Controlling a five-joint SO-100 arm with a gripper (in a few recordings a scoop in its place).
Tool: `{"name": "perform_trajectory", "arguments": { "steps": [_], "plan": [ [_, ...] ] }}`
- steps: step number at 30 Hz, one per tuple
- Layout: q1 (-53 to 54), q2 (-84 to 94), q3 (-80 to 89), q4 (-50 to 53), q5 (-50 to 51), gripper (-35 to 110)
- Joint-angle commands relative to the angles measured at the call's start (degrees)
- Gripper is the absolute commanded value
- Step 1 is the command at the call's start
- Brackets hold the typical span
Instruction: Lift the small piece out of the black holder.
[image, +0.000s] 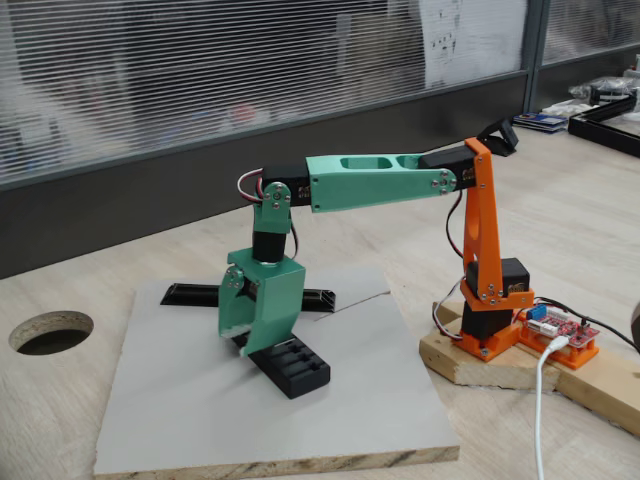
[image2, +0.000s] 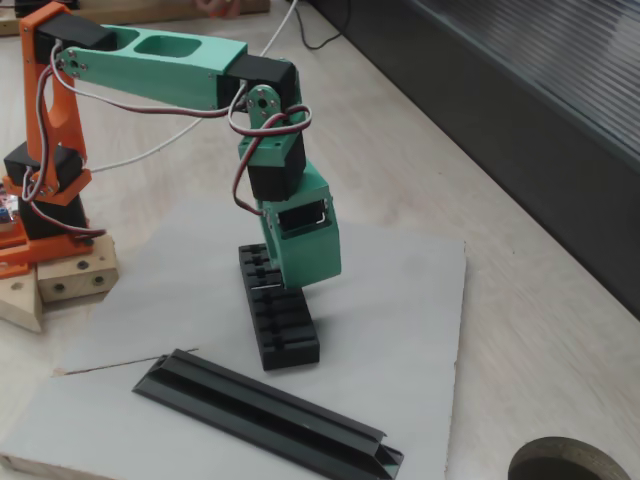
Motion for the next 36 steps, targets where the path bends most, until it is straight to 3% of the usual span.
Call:
{"name": "perform_trajectory", "arguments": {
  "steps": [1,27,36],
  "plan": [
    [-0.26,0.35,-1.05,-4.04,0.35,35],
    [-0.18,0.26,-0.09,-4.83,0.35,35],
    [-0.09,0.26,-0.35,-0.62,0.35,35]
  ]
}}
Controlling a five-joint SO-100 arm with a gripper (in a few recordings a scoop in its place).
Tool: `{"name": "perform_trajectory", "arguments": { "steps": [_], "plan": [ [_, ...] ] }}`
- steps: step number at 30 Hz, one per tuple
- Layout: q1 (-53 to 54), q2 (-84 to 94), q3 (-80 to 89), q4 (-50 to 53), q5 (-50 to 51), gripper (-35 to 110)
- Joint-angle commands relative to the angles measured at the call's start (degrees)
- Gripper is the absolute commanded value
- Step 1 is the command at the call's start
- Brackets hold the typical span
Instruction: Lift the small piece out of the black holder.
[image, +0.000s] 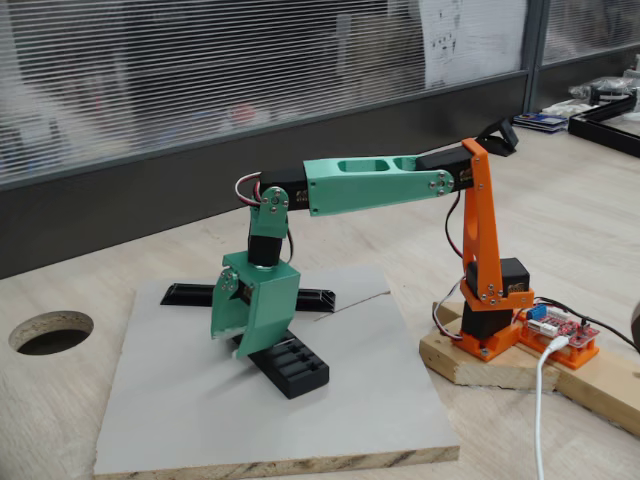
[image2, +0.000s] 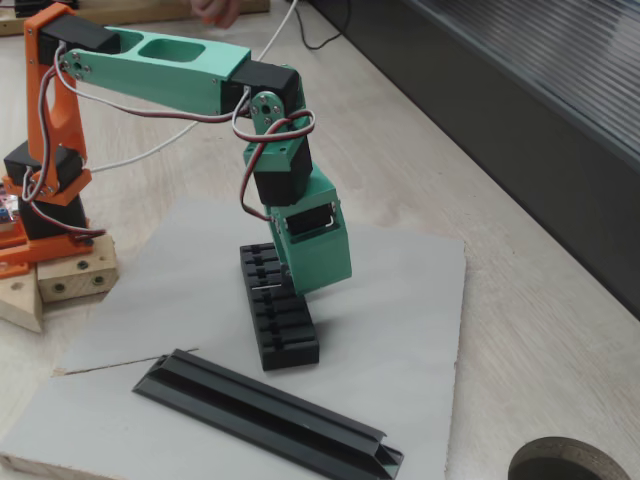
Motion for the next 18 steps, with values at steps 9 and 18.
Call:
{"name": "perform_trajectory", "arguments": {
  "steps": [9,18],
  "plan": [
    [3.52,-1.14,-1.05,1.41,0.35,35],
    [2.64,-2.2,-1.05,1.41,0.35,35]
  ]
}}
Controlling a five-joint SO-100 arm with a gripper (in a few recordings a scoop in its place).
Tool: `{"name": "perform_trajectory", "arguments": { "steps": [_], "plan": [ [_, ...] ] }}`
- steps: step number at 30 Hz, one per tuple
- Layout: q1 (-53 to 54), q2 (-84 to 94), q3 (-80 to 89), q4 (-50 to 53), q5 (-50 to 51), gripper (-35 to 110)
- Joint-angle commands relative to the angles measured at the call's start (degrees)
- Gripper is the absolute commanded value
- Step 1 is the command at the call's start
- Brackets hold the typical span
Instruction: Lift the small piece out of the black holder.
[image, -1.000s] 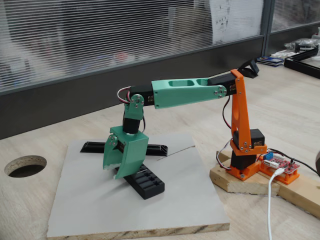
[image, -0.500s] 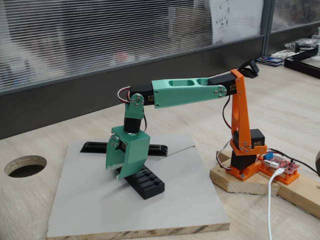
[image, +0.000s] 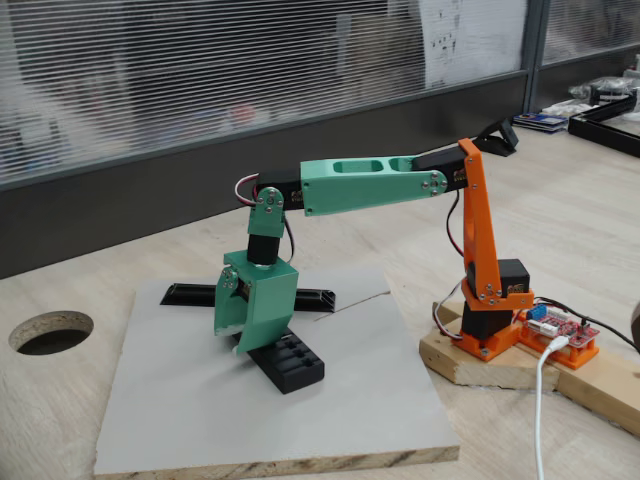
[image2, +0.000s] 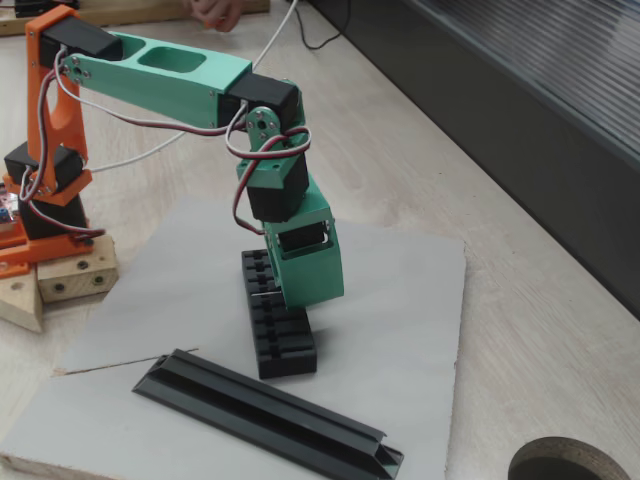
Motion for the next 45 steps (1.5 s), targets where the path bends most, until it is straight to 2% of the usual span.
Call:
{"name": "perform_trajectory", "arguments": {
  "steps": [1,17,29,40,45],
  "plan": [
    [-0.79,0.26,-0.97,1.41,0.26,35],
    [-0.7,1.14,-1.05,1.41,0.26,34],
    [0.09,1.32,-1.05,1.58,0.26,4],
    [0.09,1.76,-1.14,2.11,0.26,3],
    [0.18,7.91,-0.35,2.2,0.26,3]
  ]
}}
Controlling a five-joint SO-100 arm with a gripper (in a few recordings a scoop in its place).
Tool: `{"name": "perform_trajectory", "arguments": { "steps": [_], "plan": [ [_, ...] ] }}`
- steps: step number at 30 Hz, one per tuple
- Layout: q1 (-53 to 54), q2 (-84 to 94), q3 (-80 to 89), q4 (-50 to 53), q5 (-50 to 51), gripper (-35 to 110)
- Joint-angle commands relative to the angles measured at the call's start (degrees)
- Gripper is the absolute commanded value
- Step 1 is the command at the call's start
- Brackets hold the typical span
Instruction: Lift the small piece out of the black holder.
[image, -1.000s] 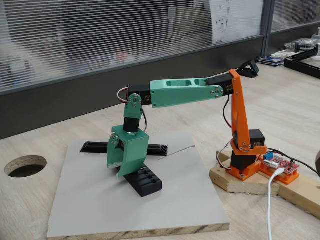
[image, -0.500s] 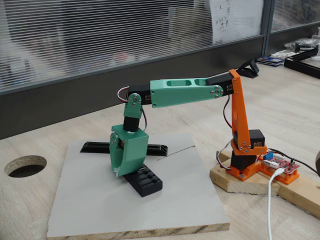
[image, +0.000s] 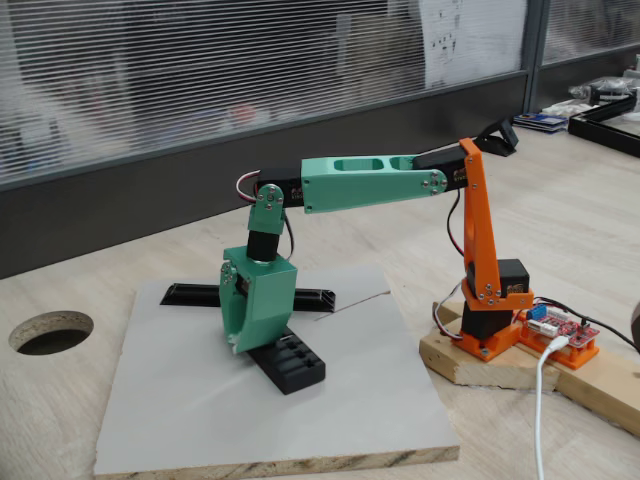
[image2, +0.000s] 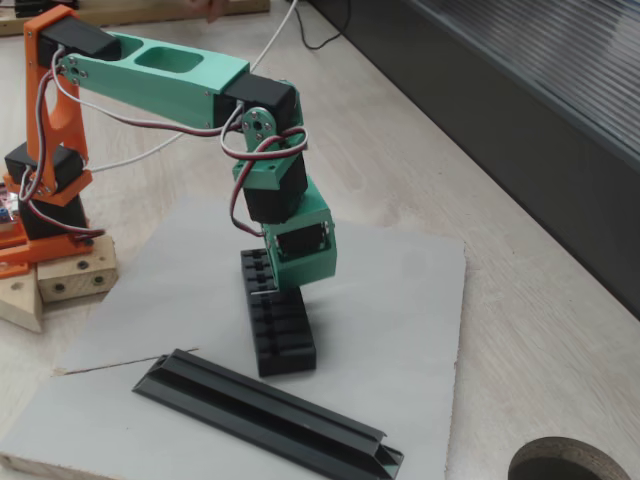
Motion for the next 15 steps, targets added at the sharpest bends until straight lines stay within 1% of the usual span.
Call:
{"name": "perform_trajectory", "arguments": {
  "steps": [1,9,15],
  "plan": [
    [-0.53,6.24,-0.18,0.7,0.09,3],
    [1.32,6.68,-0.79,0.79,0.09,3],
    [1.41,10.9,0.0,0.79,0.18,3]
  ]
}}
